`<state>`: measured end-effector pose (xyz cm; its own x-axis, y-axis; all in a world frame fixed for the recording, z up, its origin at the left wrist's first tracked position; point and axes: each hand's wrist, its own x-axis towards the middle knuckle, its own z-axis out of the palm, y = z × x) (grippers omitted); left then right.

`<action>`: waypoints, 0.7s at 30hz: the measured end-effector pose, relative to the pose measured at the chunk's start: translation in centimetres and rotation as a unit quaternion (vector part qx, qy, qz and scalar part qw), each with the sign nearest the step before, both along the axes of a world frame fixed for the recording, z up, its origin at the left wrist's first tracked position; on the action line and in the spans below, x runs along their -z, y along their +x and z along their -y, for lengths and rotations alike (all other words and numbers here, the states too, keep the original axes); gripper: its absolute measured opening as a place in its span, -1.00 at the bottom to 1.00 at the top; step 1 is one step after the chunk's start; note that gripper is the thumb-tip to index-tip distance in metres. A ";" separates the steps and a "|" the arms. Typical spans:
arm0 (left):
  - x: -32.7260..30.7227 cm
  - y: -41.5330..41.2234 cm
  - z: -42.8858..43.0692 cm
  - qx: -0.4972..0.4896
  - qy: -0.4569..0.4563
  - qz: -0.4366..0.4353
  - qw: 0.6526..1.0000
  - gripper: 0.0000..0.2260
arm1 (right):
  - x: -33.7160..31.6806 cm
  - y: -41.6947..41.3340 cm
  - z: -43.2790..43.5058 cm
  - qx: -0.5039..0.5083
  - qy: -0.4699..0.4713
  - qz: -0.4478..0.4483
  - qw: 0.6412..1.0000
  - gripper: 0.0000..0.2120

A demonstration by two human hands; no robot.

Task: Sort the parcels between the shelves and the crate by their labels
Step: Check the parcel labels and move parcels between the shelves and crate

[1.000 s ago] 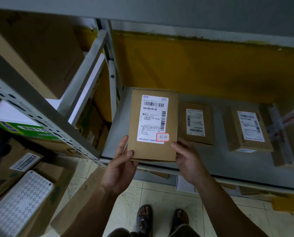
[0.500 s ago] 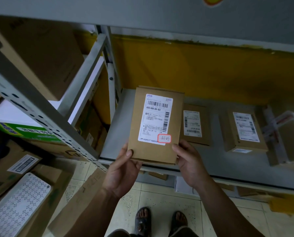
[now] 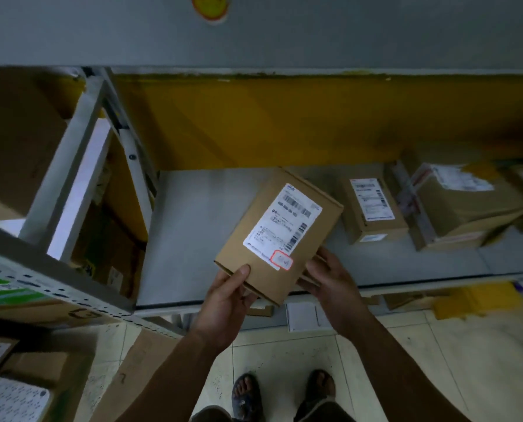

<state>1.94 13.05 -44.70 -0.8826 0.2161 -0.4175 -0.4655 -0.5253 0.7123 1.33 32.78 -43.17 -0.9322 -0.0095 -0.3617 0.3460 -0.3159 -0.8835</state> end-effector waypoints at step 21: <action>-1.2 3.6 -28.8 0.296 -0.156 -0.046 0.941 -0.73 | 0.1 18.4 -27.4 0.364 0.052 0.027 0.930 -0.72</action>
